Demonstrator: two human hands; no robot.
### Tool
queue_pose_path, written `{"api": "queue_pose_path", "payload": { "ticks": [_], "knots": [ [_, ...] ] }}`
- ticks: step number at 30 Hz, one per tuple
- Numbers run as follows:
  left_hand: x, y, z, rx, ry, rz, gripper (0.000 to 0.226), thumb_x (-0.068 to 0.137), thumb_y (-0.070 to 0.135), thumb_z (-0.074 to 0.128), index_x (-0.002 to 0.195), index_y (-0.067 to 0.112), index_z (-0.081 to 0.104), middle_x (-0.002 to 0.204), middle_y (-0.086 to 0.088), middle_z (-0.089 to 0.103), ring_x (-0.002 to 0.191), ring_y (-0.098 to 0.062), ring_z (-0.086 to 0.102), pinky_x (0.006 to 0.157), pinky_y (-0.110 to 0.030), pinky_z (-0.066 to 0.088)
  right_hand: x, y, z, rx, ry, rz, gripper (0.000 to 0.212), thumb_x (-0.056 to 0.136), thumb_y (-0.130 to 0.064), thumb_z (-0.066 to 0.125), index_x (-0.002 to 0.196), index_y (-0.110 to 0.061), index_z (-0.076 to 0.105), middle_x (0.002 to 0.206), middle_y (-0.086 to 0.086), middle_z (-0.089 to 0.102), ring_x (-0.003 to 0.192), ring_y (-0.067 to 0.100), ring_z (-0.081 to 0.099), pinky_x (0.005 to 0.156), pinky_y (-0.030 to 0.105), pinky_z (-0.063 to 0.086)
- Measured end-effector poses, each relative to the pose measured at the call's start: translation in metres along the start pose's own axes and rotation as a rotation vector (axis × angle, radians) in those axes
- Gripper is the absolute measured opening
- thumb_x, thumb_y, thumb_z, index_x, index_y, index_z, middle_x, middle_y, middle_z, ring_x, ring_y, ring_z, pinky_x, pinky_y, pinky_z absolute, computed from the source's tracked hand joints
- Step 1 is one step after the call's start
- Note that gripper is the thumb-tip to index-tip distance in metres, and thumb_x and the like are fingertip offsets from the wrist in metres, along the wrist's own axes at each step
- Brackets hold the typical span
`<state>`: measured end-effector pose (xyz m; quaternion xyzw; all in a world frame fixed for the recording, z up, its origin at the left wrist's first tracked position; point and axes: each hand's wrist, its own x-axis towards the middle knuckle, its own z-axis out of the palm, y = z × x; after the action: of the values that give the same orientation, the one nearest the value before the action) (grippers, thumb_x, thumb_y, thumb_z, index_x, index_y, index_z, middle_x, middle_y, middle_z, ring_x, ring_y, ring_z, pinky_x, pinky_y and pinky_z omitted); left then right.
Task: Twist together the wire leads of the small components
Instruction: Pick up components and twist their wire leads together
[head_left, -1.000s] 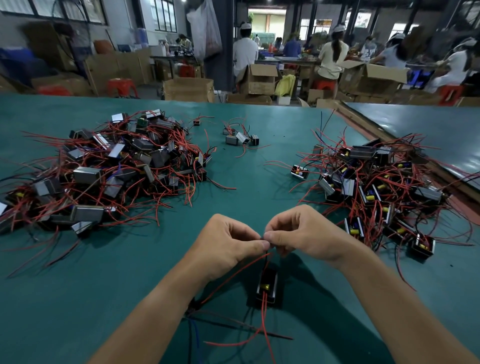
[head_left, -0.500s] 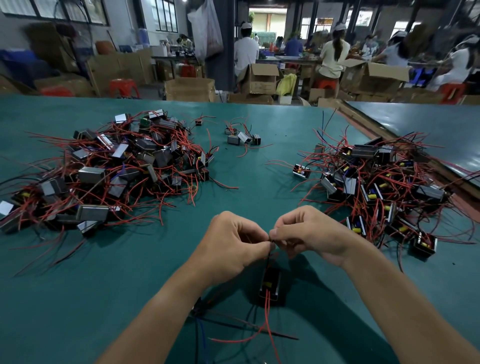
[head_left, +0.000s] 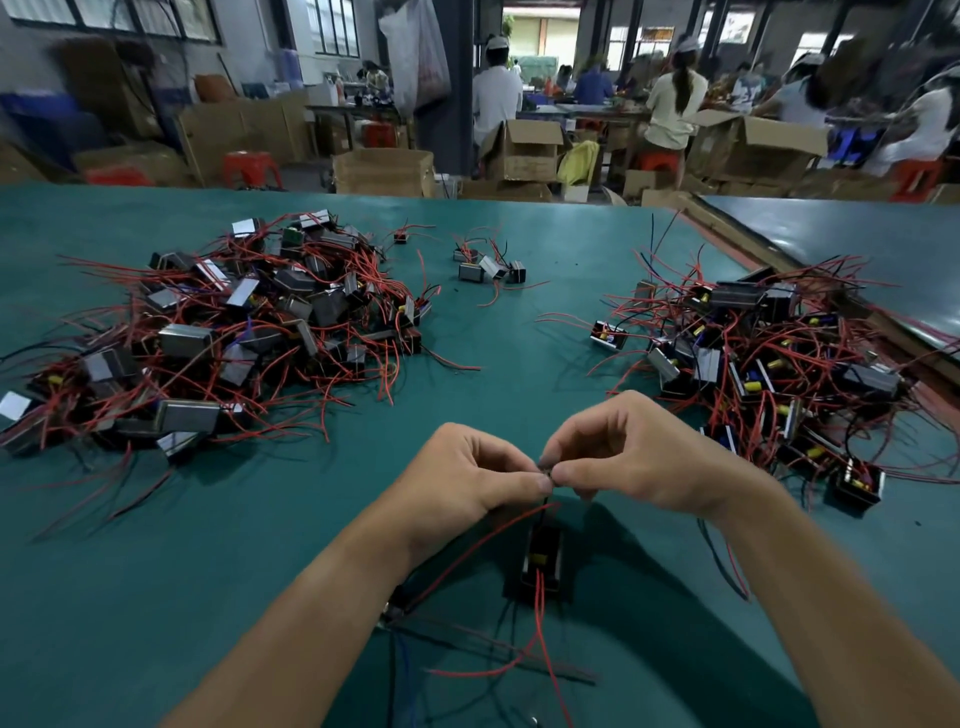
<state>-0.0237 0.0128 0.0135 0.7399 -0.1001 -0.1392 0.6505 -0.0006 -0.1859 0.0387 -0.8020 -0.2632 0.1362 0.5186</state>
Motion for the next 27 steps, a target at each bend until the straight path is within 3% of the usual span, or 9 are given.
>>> {"api": "queue_pose_path", "payload": {
  "ticks": [6, 11, 14, 18, 21, 23, 25, 27],
  "knots": [
    [-0.001, 0.003, 0.003, 0.071, 0.019, 0.051, 0.014, 0.078, 0.005, 0.078, 0.065, 0.011, 0.075, 0.054, 0.0, 0.064, 0.045, -0.006, 0.047, 0.046, -0.017, 0.036, -0.001, 0.001, -0.001, -0.034, -0.043, 0.017, 0.011, 0.081, -0.009, 0.072, 0.072, -0.015, 0.071, 0.063, 0.005, 0.064, 0.059, 0.015, 0.055, 0.058, 0.026, 0.046],
    [-0.007, 0.003, 0.011, 0.496, 0.139, 0.4, 0.006, 0.074, 0.02, 0.072, 0.071, 0.016, 0.075, 0.06, 0.002, 0.068, 0.05, -0.006, 0.056, 0.049, -0.024, 0.045, -0.004, -0.005, 0.0, 0.069, -0.12, 0.177, 0.008, 0.074, -0.015, 0.064, 0.066, -0.016, 0.064, 0.058, 0.002, 0.053, 0.054, 0.013, 0.049, 0.055, 0.024, 0.046],
    [-0.006, 0.004, 0.012, 0.589, 0.149, 0.505, 0.008, 0.075, 0.022, 0.07, 0.073, 0.016, 0.074, 0.065, 0.001, 0.067, 0.057, -0.011, 0.059, 0.055, -0.031, 0.047, -0.003, -0.008, 0.002, 0.131, -0.17, 0.264, 0.011, 0.07, -0.015, 0.06, 0.059, -0.018, 0.061, 0.055, 0.001, 0.049, 0.05, 0.012, 0.046, 0.052, 0.024, 0.044],
    [-0.007, 0.001, 0.011, 0.575, 0.153, 0.454, 0.005, 0.076, 0.024, 0.069, 0.075, 0.02, 0.072, 0.062, 0.011, 0.065, 0.053, -0.005, 0.054, 0.052, -0.017, 0.041, 0.001, -0.008, 0.007, 0.148, -0.163, 0.307, 0.015, 0.067, -0.016, 0.057, 0.053, -0.019, 0.061, 0.053, 0.006, 0.045, 0.048, 0.015, 0.043, 0.048, 0.024, 0.041],
    [-0.005, 0.003, 0.011, 0.507, 0.154, 0.306, 0.013, 0.082, 0.018, 0.071, 0.071, 0.024, 0.069, 0.051, 0.017, 0.057, 0.04, -0.001, 0.042, 0.045, -0.013, 0.032, 0.002, -0.002, 0.005, 0.148, -0.087, 0.245, 0.024, 0.081, -0.005, 0.068, 0.061, -0.017, 0.064, 0.055, 0.002, 0.047, 0.048, 0.011, 0.043, 0.049, 0.023, 0.044],
    [-0.002, 0.006, 0.008, 0.315, 0.125, 0.177, 0.019, 0.086, 0.009, 0.069, 0.07, 0.019, 0.066, 0.051, 0.012, 0.06, 0.038, -0.004, 0.047, 0.044, -0.017, 0.037, 0.001, 0.0, 0.004, 0.154, -0.045, 0.148, 0.017, 0.087, -0.002, 0.066, 0.073, -0.011, 0.065, 0.059, 0.002, 0.052, 0.051, 0.01, 0.047, 0.052, 0.022, 0.047],
    [-0.003, 0.009, 0.003, 0.113, 0.05, 0.071, 0.018, 0.088, 0.004, 0.067, 0.072, 0.011, 0.064, 0.053, 0.005, 0.064, 0.038, -0.009, 0.053, 0.043, -0.018, 0.04, 0.0, 0.002, 0.003, 0.191, -0.018, 0.078, 0.004, 0.08, -0.01, 0.07, 0.079, -0.008, 0.067, 0.062, 0.003, 0.057, 0.053, 0.011, 0.051, 0.054, 0.022, 0.049],
    [-0.006, 0.012, 0.0, -0.005, -0.042, -0.007, 0.014, 0.088, 0.005, 0.066, 0.075, 0.008, 0.065, 0.064, -0.005, 0.067, 0.041, -0.011, 0.055, 0.044, -0.018, 0.04, 0.0, 0.004, 0.003, 0.196, -0.004, 0.029, 0.006, 0.075, -0.015, 0.073, 0.078, -0.01, 0.071, 0.061, 0.003, 0.061, 0.054, 0.012, 0.054, 0.055, 0.022, 0.05]
  ]
}}
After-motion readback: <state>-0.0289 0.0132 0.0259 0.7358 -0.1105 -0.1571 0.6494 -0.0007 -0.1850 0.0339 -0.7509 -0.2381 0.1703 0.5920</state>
